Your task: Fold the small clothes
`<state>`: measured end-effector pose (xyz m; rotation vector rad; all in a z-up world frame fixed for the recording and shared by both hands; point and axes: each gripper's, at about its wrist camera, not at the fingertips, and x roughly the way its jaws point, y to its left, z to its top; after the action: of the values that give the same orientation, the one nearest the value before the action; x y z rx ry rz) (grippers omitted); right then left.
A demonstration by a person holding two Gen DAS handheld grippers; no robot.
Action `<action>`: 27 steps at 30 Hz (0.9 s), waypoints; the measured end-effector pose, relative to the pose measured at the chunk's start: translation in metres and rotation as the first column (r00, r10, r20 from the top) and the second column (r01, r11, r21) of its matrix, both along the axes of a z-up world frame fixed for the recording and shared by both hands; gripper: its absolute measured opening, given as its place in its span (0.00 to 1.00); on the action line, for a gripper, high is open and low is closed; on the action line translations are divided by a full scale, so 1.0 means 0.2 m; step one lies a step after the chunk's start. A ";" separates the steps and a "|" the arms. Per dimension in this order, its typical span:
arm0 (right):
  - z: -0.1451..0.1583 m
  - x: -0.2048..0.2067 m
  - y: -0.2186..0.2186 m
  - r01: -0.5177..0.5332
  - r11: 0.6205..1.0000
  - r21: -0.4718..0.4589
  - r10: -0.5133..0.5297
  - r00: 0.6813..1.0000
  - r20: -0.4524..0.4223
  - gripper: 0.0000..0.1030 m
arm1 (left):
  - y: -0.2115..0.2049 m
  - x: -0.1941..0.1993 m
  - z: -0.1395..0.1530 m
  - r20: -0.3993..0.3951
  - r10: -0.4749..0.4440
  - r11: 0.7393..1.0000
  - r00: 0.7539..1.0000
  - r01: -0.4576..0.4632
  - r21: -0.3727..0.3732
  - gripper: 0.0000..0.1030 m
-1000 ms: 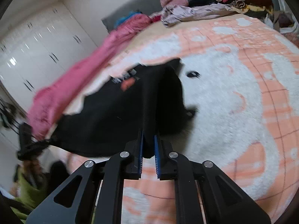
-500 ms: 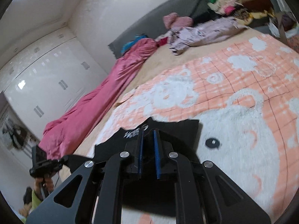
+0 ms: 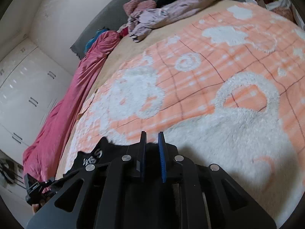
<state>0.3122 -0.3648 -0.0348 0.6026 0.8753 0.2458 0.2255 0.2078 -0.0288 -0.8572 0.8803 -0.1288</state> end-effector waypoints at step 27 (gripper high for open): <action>0.15 -0.43 0.52 -0.222 0.868 -0.443 0.313 0.939 0.143 0.54 | -0.50 -0.19 0.16 0.168 -0.096 0.804 0.981 -0.023 0.594 0.66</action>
<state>0.2266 -0.2608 -0.0046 0.0431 0.7721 0.3550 0.1867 0.1086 0.0037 -0.2276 0.6928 0.0365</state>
